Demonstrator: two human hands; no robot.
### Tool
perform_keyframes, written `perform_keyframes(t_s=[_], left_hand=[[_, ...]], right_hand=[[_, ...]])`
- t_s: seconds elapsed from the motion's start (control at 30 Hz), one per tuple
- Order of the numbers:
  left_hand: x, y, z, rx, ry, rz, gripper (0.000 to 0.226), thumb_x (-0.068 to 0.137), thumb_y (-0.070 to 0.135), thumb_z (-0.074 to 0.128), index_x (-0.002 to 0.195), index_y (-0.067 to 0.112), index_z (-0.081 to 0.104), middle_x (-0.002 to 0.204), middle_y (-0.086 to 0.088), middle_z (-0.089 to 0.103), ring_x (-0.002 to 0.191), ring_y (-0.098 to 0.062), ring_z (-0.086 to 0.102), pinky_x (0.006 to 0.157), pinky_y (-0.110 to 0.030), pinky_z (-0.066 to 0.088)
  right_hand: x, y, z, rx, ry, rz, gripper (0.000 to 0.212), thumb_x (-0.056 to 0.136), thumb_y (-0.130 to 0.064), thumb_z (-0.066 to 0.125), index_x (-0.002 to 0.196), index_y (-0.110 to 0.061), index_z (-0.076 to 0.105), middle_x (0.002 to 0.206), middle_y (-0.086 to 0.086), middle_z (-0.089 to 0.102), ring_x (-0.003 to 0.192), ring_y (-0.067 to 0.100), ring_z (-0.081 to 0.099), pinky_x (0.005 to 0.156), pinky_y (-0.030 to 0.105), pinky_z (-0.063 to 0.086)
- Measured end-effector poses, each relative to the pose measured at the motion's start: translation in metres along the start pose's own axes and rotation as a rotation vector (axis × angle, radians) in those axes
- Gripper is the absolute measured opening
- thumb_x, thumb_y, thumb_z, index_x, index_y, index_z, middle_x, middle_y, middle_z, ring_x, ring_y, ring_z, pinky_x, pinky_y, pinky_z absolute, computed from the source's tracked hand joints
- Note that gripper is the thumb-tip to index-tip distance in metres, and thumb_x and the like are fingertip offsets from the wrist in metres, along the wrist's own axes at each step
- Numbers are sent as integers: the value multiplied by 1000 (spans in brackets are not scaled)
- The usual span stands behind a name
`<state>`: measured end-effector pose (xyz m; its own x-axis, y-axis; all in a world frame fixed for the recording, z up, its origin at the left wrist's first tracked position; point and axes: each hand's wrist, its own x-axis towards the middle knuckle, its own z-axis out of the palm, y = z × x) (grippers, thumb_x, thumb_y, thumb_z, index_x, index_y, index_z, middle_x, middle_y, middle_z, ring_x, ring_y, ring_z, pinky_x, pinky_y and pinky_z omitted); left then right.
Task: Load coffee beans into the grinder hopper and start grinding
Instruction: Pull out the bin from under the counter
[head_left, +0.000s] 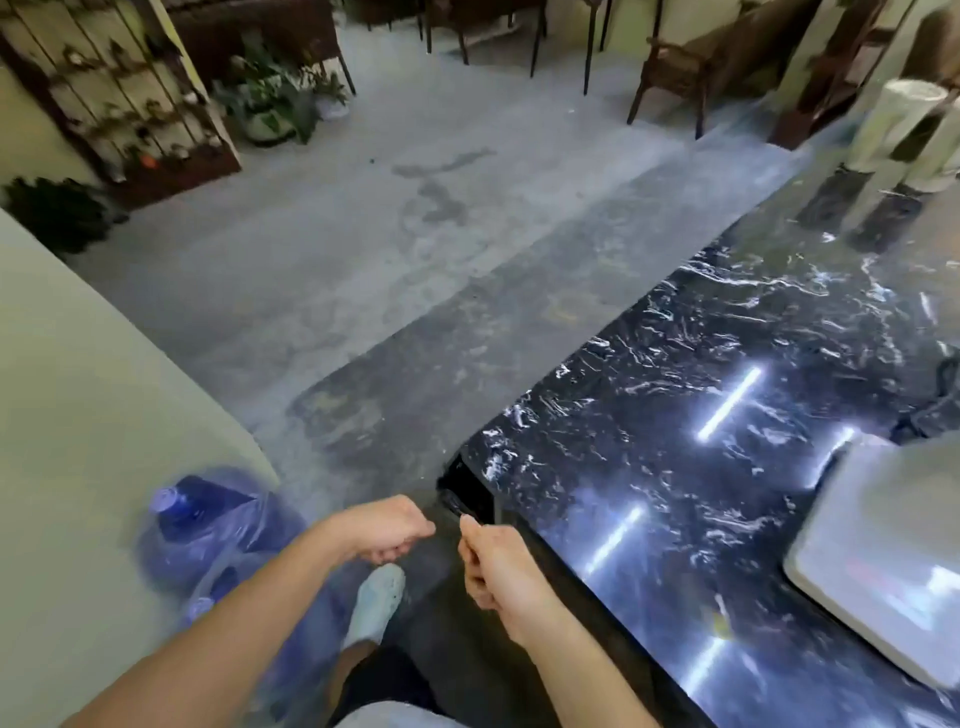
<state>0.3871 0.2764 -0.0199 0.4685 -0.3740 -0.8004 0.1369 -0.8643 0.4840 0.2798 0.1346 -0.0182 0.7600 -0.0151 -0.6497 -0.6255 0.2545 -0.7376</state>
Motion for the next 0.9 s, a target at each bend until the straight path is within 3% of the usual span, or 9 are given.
perform_keyframes(t_s=[0.07, 0.1, 0.13, 0.2, 0.37, 0.47, 0.53, 0.63, 0.9], left_hand=[[42, -35, -42, 157, 47, -26, 40, 97, 23, 44, 66, 3, 57, 63, -22, 53, 49, -31, 50, 47, -37, 33], [66, -51, -62, 237, 60, -45, 41, 98, 23, 43, 81, -8, 64, 80, -33, 61, 68, -41, 61, 56, -42, 41], [89, -66, -81, 302, 72, -45, 42, 98, 23, 43, 94, -13, 64, 99, -36, 64, 89, -45, 64, 68, -42, 47], [121, -91, -110, 421, 48, -40, 42, 95, 26, 45, 104, -11, 63, 112, -32, 64, 102, -43, 62, 81, -39, 50], [201, -124, -159, 666, -121, 18, 36, 88, 23, 49, 108, -4, 63, 113, -28, 65, 100, -42, 64, 83, -43, 56], [249, -122, -175, 772, -192, 79, 30, 87, 19, 50, 104, -2, 63, 111, -28, 64, 96, -42, 64, 75, -41, 54], [281, -117, -178, 848, -218, 135, 29, 88, 20, 51, 105, -1, 63, 111, -27, 63, 95, -42, 64, 71, -40, 52], [346, -109, -167, 965, -251, 231, 29, 86, 16, 53, 107, 0, 64, 113, -27, 64, 98, -43, 65, 68, -37, 49], [492, -99, -84, 1151, -289, 556, 27, 90, 13, 51, 113, 3, 62, 117, -20, 61, 104, -38, 61, 81, -43, 51]], right_hand=[[58, 0, 38, -164, 76, -20, 48, 94, -32, 43, 48, -22, 38, 46, -4, 32, 38, 8, 29, 40, 22, 23], [86, 1, 54, -258, 130, -13, 48, 94, -33, 43, 48, -22, 37, 48, -3, 33, 43, 10, 33, 46, 24, 27], [114, 0, 69, -359, 186, 10, 48, 93, -33, 43, 47, -20, 37, 49, -3, 35, 48, 13, 38, 53, 25, 30], [161, -1, 88, -552, 272, 82, 49, 92, -33, 45, 46, -16, 37, 48, -3, 39, 58, 19, 45, 59, 29, 30], [253, -3, 105, -691, 375, 200, 45, 87, -30, 50, 47, -13, 39, 46, -3, 43, 57, 21, 48, 53, 29, 28], [299, 0, 95, -708, 430, 243, 43, 85, -27, 52, 48, -12, 39, 46, -3, 44, 45, 10, 42, 49, 32, 24], [329, 8, 81, -711, 482, 266, 41, 85, -23, 51, 47, -15, 36, 47, -1, 46, 45, 11, 44, 48, 30, 25], [382, 35, 52, -717, 551, 357, 34, 82, -22, 49, 50, -16, 39, 64, 8, 57, 59, 28, 54, 53, 26, 36], [482, 116, -24, -721, 620, 444, 22, 80, -10, 51, 60, -3, 48, 69, 17, 56, 61, 30, 49, 56, 30, 36]])
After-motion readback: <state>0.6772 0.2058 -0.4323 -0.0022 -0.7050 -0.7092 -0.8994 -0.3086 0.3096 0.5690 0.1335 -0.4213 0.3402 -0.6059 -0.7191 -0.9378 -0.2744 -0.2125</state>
